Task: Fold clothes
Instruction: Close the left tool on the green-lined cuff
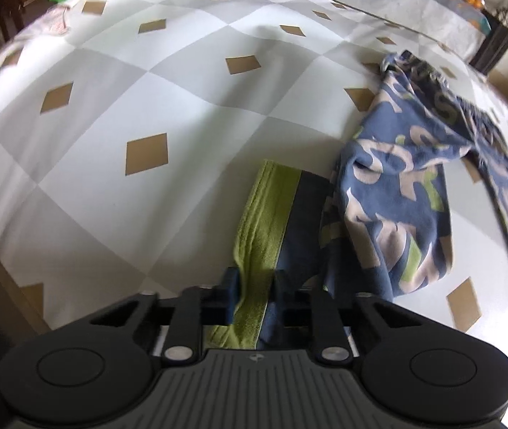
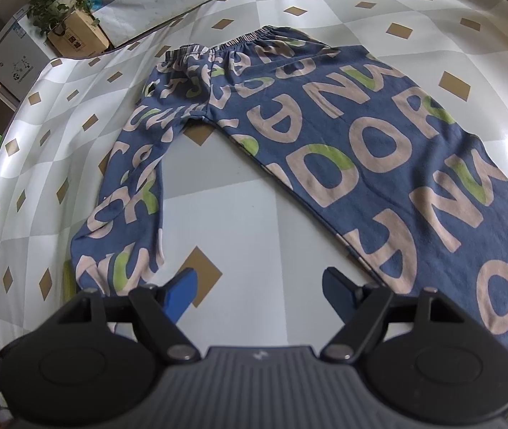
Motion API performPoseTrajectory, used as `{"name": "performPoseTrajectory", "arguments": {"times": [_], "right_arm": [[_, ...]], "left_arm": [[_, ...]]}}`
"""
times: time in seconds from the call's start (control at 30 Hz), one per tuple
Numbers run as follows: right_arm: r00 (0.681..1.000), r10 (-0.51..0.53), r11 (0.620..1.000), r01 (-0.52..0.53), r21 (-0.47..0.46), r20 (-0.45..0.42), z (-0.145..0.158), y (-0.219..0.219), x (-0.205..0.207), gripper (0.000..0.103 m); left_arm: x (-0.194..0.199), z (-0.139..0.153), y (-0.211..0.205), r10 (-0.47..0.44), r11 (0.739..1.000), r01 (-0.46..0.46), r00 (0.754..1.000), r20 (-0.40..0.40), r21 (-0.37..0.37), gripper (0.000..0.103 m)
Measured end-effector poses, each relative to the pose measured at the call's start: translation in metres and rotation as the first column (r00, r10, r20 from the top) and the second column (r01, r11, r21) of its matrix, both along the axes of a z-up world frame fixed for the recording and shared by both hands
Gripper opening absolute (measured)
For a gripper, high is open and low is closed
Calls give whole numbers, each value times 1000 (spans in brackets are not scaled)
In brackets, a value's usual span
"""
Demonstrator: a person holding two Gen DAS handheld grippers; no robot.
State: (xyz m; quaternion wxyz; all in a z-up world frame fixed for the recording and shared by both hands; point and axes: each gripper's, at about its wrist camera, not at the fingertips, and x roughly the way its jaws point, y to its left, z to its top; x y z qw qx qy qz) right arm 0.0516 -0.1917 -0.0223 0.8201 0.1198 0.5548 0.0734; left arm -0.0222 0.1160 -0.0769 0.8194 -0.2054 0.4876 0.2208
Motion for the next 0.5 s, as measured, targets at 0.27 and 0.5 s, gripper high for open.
{"name": "performPoseTrajectory", "arguments": {"times": [0.27,0.5], "right_arm": [[1000,-11,1000,11,18,-7,0,-2,-1,75],[1000,-16,999,17,34,-13,0,-2,-1,75]], "left_arm": [[-3,3,9,19,1000,-19,1000,-2,-10,14],[2,0,20,43,996,-43,999,7,-77,24]]}}
